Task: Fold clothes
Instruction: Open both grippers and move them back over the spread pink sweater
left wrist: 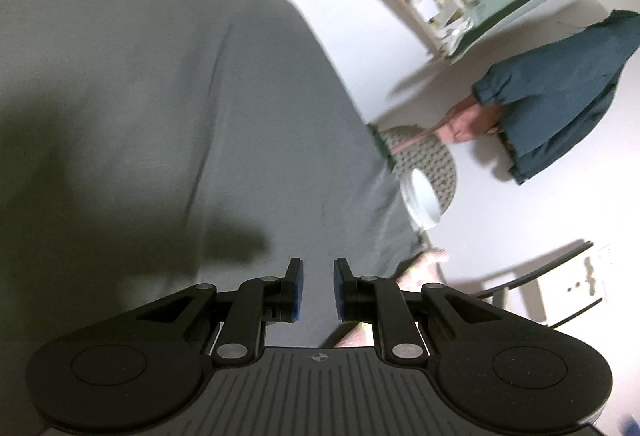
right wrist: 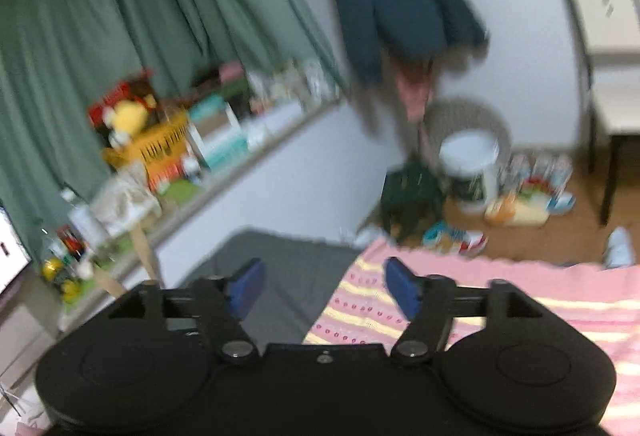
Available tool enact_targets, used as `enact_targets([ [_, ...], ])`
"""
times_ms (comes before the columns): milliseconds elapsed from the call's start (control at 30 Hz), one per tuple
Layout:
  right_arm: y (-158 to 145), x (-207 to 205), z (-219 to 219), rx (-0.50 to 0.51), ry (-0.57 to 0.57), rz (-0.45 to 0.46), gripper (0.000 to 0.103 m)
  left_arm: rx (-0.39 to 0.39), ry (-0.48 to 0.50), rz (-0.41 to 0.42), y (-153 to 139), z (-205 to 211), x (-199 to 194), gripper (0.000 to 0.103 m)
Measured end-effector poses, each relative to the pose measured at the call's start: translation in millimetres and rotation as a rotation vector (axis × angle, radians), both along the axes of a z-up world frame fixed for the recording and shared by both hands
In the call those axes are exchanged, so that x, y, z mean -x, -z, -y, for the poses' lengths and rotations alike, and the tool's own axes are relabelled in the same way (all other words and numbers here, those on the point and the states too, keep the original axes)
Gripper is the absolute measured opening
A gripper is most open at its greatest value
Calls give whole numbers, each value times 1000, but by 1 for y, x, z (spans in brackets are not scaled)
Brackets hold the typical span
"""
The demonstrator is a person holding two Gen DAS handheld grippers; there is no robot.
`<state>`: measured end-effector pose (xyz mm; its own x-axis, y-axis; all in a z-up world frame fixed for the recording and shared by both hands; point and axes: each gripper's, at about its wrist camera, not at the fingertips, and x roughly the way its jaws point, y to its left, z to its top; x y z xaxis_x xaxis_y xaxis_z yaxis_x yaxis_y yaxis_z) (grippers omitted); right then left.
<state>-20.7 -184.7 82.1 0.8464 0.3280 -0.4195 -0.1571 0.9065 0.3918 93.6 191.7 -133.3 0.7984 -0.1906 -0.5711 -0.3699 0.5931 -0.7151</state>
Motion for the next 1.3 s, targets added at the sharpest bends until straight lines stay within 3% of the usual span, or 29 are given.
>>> enact_targets([
  [33,-12,23,2,21,25,9,84,14,31,21,-6,-5,2,14],
  [67,-20,48,3,53,46,3,85,24,79,63,-15,-12,5,15],
  [167,-7,97,-3,146,68,-37,85,-109,232,211,-50,-30,20,17],
  [200,5,111,-7,173,60,-50,85,-179,258,229,-61,-35,27,34],
  [233,21,121,-12,187,47,-68,85,-234,281,246,-70,-41,37,64],
  [300,56,137,-19,164,19,-112,85,-311,323,282,-87,-51,55,97],
  [333,71,141,-22,138,8,-123,85,-342,353,291,-95,-54,63,100],
  [433,110,148,-34,142,-23,-114,85,-418,460,281,-123,-60,83,100],
  [567,139,147,-47,174,-45,-45,88,-470,474,251,-152,-64,109,100],
  [667,144,152,-48,180,-41,9,101,-464,468,215,-164,-59,127,100],
  [867,149,177,-42,237,-56,86,103,-524,471,202,-179,-23,163,100],
  [1100,159,192,-13,97,34,39,103,-694,567,228,-237,32,191,100],
  [1200,142,197,0,-15,93,32,103,-715,599,266,-267,47,195,100],
  [1300,112,208,10,-107,119,103,103,-684,620,287,-292,62,188,100],
])
